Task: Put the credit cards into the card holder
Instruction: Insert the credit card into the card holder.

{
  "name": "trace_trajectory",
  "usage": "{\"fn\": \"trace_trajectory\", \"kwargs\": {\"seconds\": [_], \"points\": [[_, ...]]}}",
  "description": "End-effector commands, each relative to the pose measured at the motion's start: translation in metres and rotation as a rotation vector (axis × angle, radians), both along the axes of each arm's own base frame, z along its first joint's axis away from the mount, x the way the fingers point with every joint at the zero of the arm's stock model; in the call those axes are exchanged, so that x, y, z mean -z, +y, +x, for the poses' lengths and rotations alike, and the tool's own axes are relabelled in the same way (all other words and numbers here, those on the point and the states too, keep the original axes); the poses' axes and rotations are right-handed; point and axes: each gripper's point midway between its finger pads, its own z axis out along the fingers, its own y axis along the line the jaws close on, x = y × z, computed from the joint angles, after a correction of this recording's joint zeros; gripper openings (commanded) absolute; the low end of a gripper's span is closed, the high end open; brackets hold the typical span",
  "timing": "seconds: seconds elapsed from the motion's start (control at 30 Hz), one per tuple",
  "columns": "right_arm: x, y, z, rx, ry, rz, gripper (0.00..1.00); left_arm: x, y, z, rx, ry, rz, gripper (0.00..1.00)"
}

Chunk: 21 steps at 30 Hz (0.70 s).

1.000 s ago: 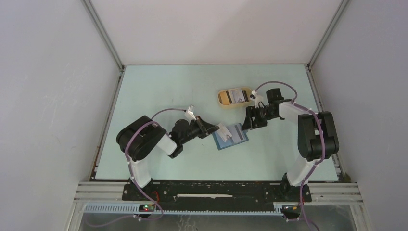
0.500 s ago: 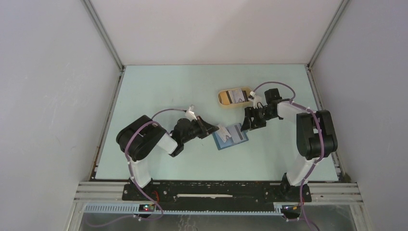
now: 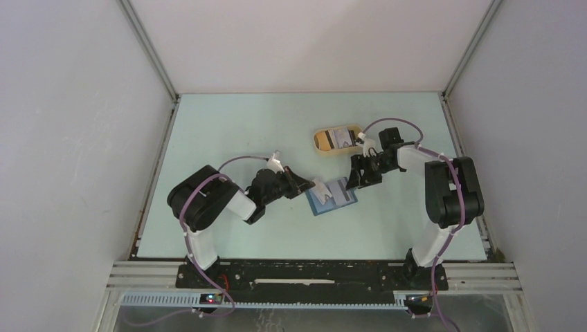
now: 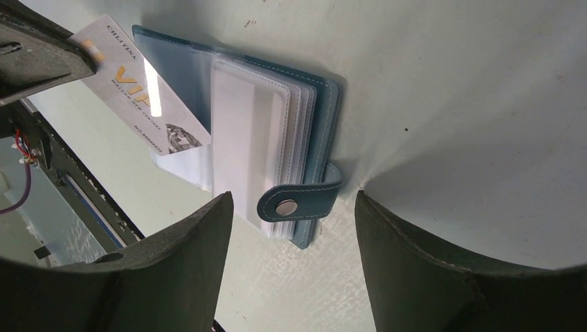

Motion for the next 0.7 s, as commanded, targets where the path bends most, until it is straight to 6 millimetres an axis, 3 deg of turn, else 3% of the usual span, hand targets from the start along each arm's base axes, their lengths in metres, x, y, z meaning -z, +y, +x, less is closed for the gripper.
{"fn": "trace_trajectory", "kwargs": {"seconds": [0.0, 0.23, 0.67], "points": [[-0.005, 0.003, 0.008, -0.01, -0.02, -0.005, 0.73, -0.019, -0.002, 0.007, -0.012, -0.06, -0.056, 0.0], [-0.005, 0.002, 0.008, -0.008, -0.02, -0.008, 0.73, -0.026, -0.004, 0.005, 0.001, -0.064, -0.097, 0.0], [-0.006, 0.002, 0.009, -0.005, -0.024, -0.01, 0.73, -0.008, -0.004, 0.008, -0.006, -0.008, -0.04, 0.0]]}}
